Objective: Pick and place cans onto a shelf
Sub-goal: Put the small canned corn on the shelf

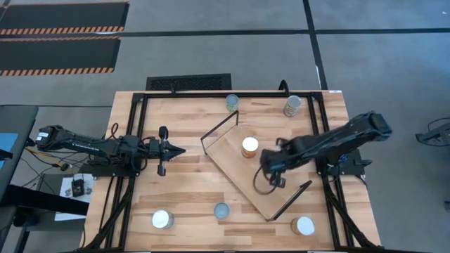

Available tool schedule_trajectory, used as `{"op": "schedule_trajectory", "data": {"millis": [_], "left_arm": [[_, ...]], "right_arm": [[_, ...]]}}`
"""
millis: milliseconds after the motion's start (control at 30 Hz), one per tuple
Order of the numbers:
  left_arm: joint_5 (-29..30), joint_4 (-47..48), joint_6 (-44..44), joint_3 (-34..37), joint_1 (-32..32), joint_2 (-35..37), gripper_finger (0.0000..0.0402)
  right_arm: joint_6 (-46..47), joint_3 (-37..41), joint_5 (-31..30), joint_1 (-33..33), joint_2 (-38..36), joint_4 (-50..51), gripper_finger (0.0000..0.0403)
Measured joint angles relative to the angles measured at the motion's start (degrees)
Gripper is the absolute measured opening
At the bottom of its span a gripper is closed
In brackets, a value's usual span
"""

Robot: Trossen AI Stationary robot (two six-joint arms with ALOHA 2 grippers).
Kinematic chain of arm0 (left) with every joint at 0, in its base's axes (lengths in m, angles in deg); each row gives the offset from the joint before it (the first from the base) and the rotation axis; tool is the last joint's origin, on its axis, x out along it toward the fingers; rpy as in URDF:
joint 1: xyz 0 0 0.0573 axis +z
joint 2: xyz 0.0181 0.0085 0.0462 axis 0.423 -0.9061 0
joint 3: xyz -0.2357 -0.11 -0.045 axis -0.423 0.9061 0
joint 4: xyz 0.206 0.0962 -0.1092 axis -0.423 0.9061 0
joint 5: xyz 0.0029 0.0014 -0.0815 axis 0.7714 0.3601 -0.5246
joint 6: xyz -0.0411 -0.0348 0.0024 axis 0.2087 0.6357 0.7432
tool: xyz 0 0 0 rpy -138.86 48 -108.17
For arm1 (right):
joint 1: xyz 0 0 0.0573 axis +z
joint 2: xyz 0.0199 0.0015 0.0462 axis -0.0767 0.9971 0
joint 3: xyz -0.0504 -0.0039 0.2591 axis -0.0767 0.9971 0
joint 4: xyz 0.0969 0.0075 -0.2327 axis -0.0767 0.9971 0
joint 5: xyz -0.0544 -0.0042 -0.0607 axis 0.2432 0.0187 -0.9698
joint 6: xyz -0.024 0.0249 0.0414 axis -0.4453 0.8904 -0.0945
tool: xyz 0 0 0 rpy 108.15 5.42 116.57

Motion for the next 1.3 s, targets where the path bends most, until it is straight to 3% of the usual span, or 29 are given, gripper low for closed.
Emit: {"op": "schedule_trajectory", "data": {"millis": [167, 367, 633, 1033, 1300], "left_arm": [[0.0, 0.0, 0.2, 0.0, 0.0, 0.0, 0.0], [0.0, 0.0, 0.3, 0.0, 0.0, 0.0, 0.0], [0.0, 0.1, 0.2, 0.0, 0.0, 0.0, 0.0], [0.0, 0.1, 0.4, 0.0, 0.0, 0.0, 0.0], [0.0, 0.1, 0.4, 0.0, 0.0, 0.0, 0.0]], "right_arm": [[-5.7, -6.6, 0.0, 0.7, 9.1, 2.0, 0.0013], [-8.4, -10.1, -0.2, -1.3, 14.4, 6.4, 0.0015], [-9.5, -10.1, 0.2, -3.6, 14.4, 7.2, 0.002], [-9.5, -10.1, 0.6, -3.7, 15.4, 6.6, 0.0065], [-9.1, -10.1, 0.5, -3.7, 11.6, 7.2, 0.0073]]}}
